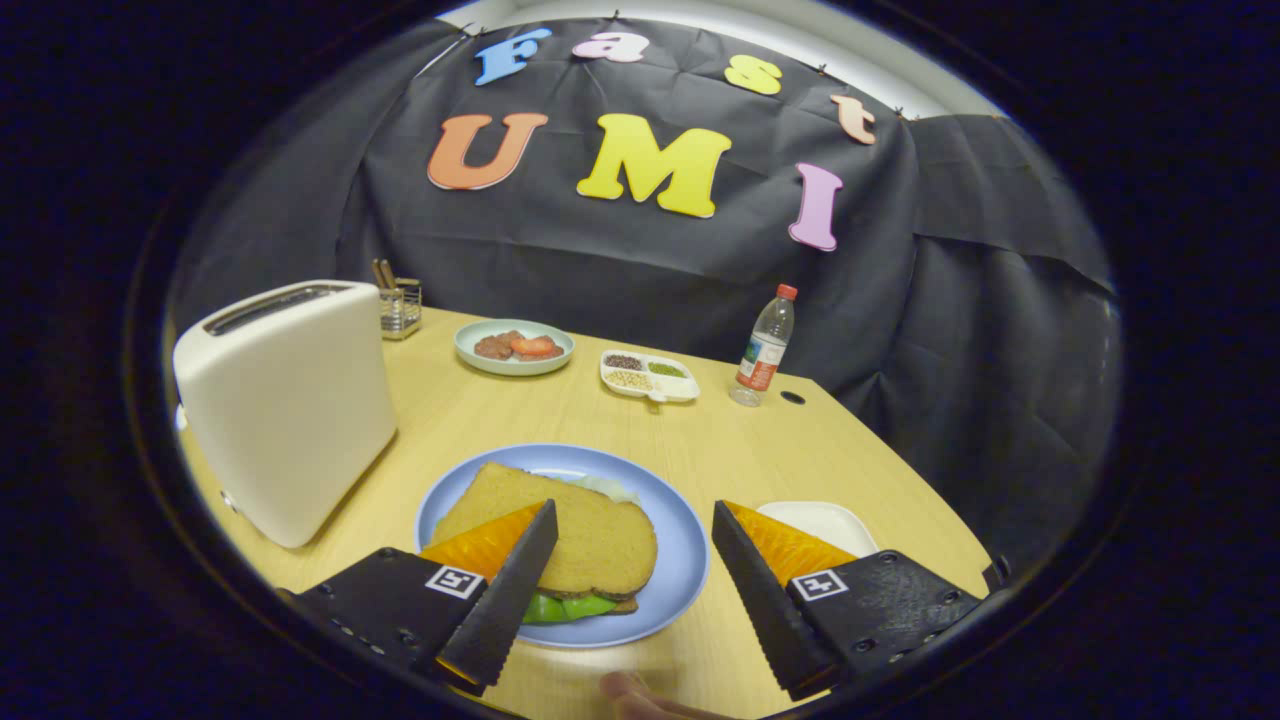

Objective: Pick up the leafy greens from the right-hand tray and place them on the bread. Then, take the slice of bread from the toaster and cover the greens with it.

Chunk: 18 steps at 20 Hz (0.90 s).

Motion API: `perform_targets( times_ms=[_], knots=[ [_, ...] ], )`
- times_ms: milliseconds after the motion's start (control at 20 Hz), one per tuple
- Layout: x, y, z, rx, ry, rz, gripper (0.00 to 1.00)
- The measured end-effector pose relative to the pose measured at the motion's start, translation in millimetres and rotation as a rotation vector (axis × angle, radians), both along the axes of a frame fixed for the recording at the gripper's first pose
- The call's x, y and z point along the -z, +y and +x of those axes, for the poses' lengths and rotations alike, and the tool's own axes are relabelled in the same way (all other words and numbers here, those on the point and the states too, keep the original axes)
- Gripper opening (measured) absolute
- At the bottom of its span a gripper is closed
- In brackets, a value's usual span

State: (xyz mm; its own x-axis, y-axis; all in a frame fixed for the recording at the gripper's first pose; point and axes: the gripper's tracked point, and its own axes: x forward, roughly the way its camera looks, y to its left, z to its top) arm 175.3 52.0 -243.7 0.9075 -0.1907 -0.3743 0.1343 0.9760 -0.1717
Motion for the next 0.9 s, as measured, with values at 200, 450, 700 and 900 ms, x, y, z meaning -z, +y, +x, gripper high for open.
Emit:
perform_targets(
  times_ms=[200, 450, 700, 900],
  knots=[
    [-49, 14, -33, -0.025, -0.081, 0.116, 0.96],
    [-129, 19, -85, -0.014, -0.206, 0.147, 0.95],
    [-183, 26, -130, -0.009, -0.295, 0.159, 0.96],
    [-199, 32, -162, -0.031, -0.318, 0.132, 0.96]
  ],
)
